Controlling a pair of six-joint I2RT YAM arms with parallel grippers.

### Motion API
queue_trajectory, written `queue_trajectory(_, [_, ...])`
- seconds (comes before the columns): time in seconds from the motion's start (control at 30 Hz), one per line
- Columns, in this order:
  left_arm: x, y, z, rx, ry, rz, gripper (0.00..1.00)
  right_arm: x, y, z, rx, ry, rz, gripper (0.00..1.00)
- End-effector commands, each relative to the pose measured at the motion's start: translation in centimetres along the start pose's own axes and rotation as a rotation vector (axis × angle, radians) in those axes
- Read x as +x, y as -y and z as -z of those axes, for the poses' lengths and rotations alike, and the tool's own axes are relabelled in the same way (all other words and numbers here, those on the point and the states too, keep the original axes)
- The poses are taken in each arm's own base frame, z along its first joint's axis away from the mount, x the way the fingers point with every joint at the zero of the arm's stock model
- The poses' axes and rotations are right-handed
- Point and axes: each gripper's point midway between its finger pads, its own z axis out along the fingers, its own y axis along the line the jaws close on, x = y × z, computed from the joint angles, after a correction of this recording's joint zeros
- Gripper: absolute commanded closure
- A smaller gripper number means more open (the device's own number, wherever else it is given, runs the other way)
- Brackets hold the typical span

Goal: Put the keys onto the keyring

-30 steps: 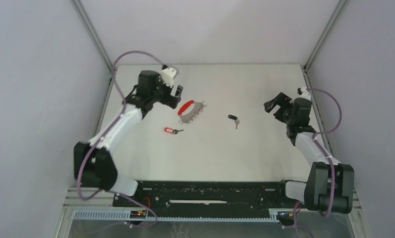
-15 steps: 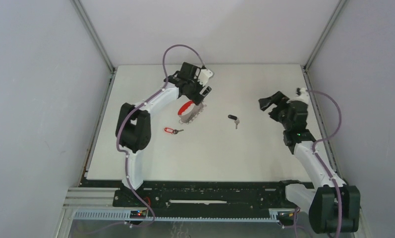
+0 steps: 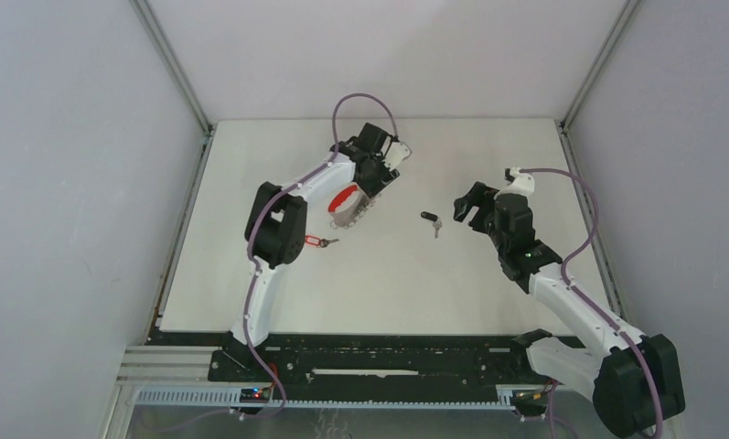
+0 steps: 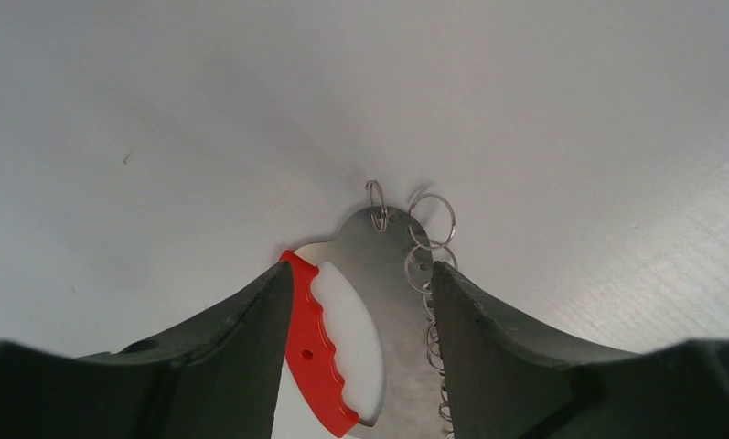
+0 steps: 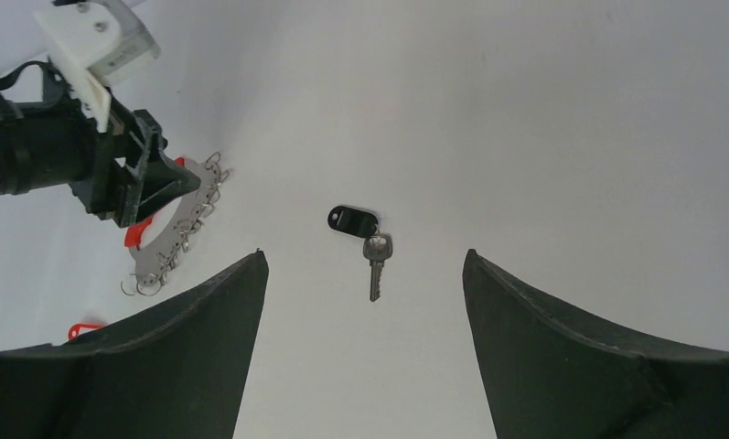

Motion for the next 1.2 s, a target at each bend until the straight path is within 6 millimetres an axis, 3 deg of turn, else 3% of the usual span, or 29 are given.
queue_trajectory(0.0, [-1.5, -0.7, 0.2, -0.04, -0.004, -0.05, 0.39, -2.8, -1.5, 0.7, -0.022, 0.083, 0.015, 0.13])
queue_trajectory(0.13, [-1.6, -0.5, -0.3, -0.025, -0.003, -0.068, 0.45, -2.1, -2.0, 0.6, -0.034, 0.066, 0.025, 0.15])
queue_trajectory(0.67, [-0.9, -0.1, -2.1, -0.001, -0.047, -0.067, 0.49, -1.0, -2.7, 0.3, -0.064, 0.025, 0.032, 0.25])
queue_trajectory(0.97, [-1.0, 0.0, -2.6, 0.01, -0.044, -0.071, 0.68, -0.3, -3.6, 0.4, -0.1, 0.001, 0.037, 0.38])
queue_trajectory(1.17, [-0.3, 0.6, -2.5, 0.042, -0.07, -0.085, 0.7, -0.6, -3.9, 0.7, -0.115, 0.006, 0.042, 0.43])
